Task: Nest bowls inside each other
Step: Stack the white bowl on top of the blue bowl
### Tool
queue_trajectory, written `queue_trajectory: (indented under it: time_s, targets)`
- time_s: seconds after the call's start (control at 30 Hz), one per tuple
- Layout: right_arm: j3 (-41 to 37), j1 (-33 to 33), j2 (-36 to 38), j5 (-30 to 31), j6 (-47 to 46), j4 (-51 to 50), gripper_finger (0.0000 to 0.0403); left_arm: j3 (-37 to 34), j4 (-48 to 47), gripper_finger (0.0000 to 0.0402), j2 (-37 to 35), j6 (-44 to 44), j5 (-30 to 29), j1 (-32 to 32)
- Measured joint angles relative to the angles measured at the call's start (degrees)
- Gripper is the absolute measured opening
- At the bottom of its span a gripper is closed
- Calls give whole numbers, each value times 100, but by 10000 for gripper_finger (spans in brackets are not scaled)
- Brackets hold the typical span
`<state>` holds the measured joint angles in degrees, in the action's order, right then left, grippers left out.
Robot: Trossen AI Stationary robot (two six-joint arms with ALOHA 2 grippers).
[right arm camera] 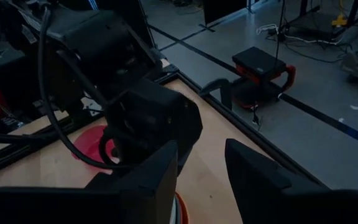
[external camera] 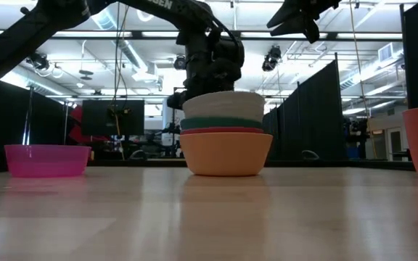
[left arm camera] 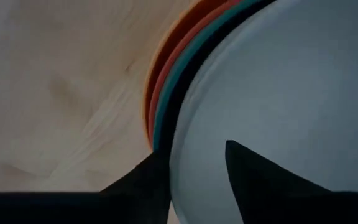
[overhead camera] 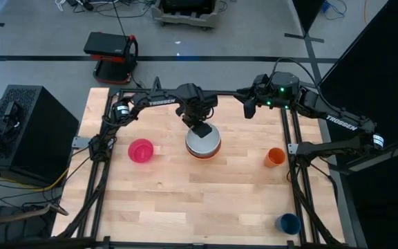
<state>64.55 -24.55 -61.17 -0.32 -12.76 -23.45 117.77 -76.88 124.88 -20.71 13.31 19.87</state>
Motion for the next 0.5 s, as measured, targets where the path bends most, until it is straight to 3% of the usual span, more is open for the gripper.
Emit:
queue_trajectory:
  time_s: [0.27, 0.5]
  targets:
    - [0, -1, 1, -1, 0, 1, 140, 793, -219, 143, -14, 101, -65, 0]
    - [0, -1, 0, -2, 1, 1, 141, 903, -378, 143, -34, 164, -206, -7]
